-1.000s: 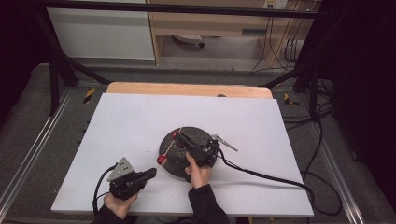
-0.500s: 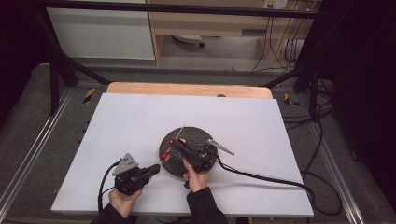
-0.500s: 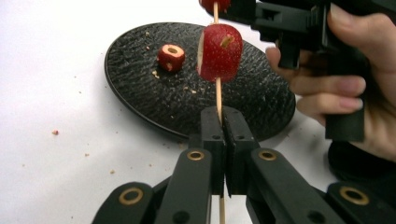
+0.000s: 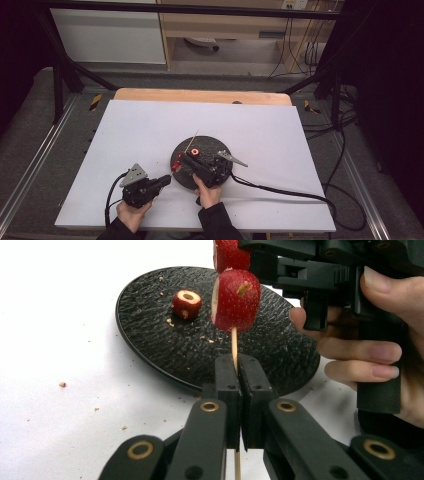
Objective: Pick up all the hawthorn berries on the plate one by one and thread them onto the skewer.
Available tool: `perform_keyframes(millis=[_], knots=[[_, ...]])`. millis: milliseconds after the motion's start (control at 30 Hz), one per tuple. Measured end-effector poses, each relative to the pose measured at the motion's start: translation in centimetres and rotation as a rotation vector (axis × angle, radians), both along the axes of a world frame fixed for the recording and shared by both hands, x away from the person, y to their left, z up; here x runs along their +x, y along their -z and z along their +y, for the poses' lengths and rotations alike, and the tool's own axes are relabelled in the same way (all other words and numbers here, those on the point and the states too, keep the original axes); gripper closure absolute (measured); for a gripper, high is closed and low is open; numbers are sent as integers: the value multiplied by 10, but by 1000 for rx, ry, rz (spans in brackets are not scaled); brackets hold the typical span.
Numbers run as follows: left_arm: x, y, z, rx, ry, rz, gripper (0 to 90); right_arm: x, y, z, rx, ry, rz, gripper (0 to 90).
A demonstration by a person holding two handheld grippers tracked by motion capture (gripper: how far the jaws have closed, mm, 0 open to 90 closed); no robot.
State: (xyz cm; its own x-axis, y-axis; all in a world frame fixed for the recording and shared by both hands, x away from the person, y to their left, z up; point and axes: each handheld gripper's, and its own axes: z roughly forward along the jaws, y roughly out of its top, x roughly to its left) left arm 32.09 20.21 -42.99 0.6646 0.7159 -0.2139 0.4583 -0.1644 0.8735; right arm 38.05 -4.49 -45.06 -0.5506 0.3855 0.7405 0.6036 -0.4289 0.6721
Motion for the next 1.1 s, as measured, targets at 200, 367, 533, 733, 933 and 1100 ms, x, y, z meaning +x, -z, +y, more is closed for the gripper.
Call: perform_keyframes(millis=[200,367,533,733,933,1100], knots=[[-2,-1,7,4,1,-6,880,1,-11,-6,-100,23,-23,439],[-3,-1,12,17,4,-7,880,4,-17,-14,-196,15,-21,360],[-3,-2,20,39,1,-1,880,11,-24,-23,-361,-32,-13,250],[-3,-2,24,72,9,11,879,19,-28,-32,-518,-100,1,191],[-4,-2,27,95,18,9,879,26,-34,-39,-627,-123,-22,160],[-4,-2,30,108,24,13,879,32,-43,-45,-722,-148,-22,127]])
